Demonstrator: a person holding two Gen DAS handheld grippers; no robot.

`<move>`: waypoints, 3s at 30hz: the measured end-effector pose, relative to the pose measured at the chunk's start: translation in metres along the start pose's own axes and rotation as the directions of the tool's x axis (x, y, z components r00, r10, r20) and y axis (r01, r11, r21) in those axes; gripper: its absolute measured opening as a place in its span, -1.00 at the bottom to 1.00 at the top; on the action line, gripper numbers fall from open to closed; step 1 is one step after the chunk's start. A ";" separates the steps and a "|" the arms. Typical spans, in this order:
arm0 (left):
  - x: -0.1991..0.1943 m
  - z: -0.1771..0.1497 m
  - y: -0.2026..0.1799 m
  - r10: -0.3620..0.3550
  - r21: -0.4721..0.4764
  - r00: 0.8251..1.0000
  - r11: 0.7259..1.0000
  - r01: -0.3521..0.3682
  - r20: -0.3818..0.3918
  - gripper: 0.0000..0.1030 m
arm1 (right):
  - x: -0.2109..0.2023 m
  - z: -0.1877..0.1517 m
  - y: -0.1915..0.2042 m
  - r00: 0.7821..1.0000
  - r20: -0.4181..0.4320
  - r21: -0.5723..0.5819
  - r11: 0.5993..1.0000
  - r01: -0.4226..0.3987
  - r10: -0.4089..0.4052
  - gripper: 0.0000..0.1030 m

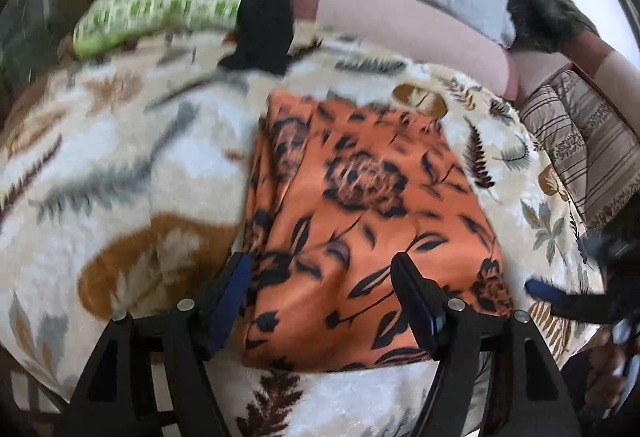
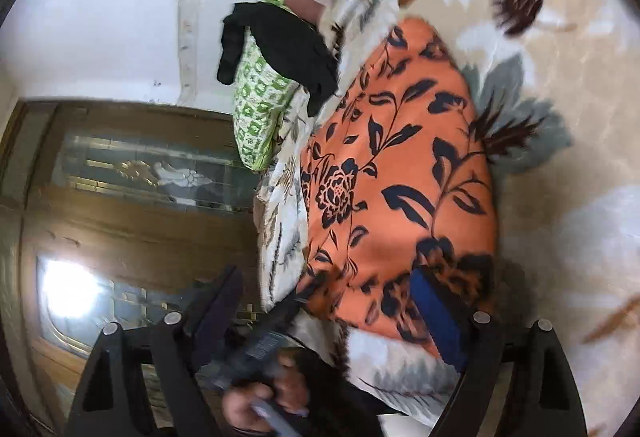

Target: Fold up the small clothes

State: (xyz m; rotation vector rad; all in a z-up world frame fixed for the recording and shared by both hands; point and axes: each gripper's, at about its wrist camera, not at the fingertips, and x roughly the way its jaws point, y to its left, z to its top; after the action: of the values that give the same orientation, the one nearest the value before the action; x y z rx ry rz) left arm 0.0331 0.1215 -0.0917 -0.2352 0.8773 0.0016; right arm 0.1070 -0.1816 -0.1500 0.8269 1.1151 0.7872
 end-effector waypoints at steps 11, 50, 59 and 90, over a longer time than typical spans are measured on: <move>0.061 0.001 -0.037 0.097 0.161 0.993 0.983 -0.086 -0.066 0.44 | 0.038 -0.001 -0.052 0.995 -0.069 0.145 0.986 0.082 -0.072 0.66; 0.034 0.008 0.018 -0.120 -0.006 0.993 0.993 0.120 -0.017 0.69 | 0.068 0.104 -0.008 0.919 0.012 -0.122 0.912 0.392 -0.394 -0.09; 0.088 0.075 0.069 -0.287 -0.174 0.953 0.947 0.268 -0.094 0.54 | 0.041 0.056 0.074 0.865 0.213 -0.377 0.778 0.502 -0.455 0.33; 0.004 -0.005 0.045 -0.126 -0.070 0.990 0.990 0.122 -0.069 0.08 | 0.019 -0.016 0.043 0.959 0.042 -0.260 0.923 0.282 -0.281 0.60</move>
State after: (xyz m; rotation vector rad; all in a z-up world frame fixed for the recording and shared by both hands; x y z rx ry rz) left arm 0.0270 0.1643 -0.1072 -0.3526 0.9357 -0.0949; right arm 0.0911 -0.1425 -0.1246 0.4307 1.0691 0.6724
